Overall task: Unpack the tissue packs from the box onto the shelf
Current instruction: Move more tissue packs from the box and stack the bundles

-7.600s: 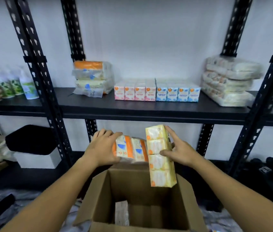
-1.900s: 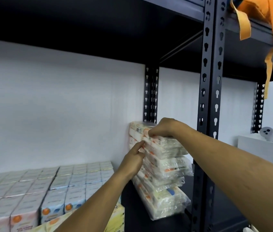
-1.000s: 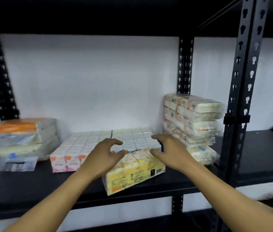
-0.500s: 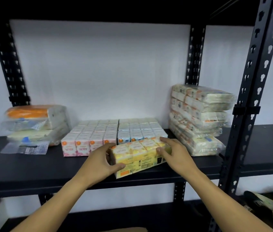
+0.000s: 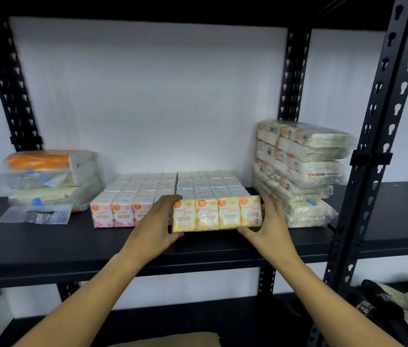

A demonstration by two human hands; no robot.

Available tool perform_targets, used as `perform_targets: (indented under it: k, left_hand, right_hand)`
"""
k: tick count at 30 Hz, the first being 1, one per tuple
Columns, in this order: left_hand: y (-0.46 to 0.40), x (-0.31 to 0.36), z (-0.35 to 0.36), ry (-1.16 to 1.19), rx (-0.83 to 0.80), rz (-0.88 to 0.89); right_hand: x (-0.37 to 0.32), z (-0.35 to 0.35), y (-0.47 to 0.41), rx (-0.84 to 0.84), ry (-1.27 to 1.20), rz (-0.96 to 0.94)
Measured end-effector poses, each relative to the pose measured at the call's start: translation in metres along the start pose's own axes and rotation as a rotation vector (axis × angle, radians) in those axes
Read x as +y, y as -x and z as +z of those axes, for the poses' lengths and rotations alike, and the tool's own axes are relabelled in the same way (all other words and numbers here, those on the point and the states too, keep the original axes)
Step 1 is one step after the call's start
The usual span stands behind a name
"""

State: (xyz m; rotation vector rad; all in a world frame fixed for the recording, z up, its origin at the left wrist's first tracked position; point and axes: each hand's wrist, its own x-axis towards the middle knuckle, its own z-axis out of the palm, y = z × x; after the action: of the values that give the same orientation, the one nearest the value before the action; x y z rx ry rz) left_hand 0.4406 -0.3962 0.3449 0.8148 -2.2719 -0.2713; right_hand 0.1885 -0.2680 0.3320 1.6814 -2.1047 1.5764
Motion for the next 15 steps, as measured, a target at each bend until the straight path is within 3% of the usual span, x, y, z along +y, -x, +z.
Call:
perform_targets:
  k: [6, 15]
  left_hand:
    - [0.004, 0.000, 0.009, 0.252, 0.009, -0.098]
    - [0.015, 0.007, 0.025, 0.123, 0.131, -0.043]
  right_hand:
    - [0.005, 0.003, 0.004, 0.002, -0.018, -0.013]
    - [0.017, 0.008, 0.015, 0.007, 0.139, -0.067]
